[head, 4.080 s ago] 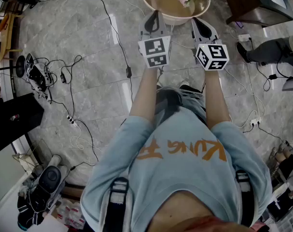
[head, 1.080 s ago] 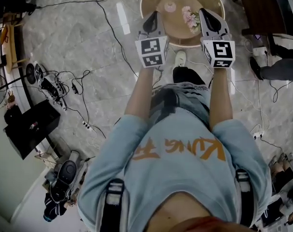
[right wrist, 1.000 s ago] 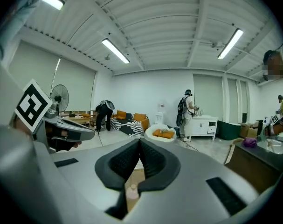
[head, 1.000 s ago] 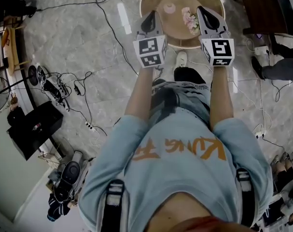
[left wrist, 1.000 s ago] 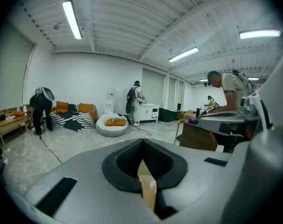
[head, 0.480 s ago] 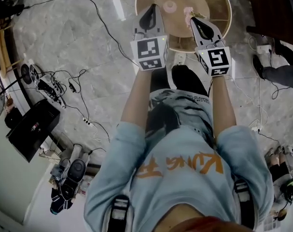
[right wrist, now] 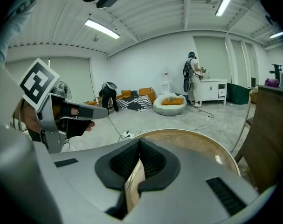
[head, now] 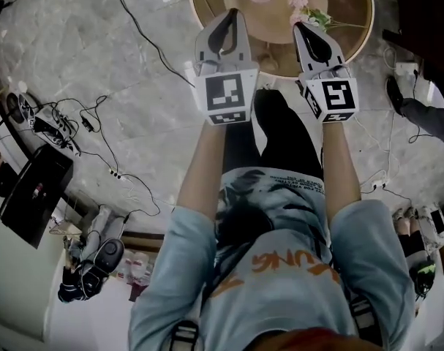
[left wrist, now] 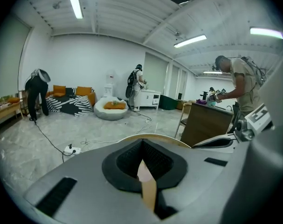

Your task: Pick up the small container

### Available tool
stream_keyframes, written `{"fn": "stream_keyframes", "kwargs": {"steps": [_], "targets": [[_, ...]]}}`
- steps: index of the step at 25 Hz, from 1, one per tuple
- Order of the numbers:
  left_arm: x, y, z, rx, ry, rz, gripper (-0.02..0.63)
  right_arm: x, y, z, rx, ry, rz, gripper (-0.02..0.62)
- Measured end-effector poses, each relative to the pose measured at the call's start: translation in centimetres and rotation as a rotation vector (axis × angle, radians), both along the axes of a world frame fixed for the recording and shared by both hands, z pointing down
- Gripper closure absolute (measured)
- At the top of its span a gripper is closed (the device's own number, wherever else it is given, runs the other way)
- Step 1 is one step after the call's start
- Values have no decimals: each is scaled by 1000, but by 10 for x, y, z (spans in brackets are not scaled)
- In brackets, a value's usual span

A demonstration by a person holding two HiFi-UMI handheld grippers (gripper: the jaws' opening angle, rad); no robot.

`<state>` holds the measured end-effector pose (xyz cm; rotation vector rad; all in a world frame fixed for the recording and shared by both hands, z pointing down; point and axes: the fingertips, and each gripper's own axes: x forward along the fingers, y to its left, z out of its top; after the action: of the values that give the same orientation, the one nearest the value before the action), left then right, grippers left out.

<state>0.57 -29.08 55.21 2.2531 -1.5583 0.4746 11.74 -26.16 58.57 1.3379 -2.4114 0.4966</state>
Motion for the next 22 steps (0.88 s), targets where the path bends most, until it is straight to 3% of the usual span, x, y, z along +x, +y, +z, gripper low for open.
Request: {"fn": "stream_keyframes", "kwargs": {"steps": [11, 16, 22], "targets": [[2, 3, 109, -83, 53, -80, 583, -23, -2, 81, -58, -20, -51, 583], [3, 10, 134, -114, 51, -77, 583, -30, -6, 111, -95, -20, -64, 506], [1, 1, 142, -122, 47, -58, 583, -36, -28, 127, -96, -15, -50, 469]]}}
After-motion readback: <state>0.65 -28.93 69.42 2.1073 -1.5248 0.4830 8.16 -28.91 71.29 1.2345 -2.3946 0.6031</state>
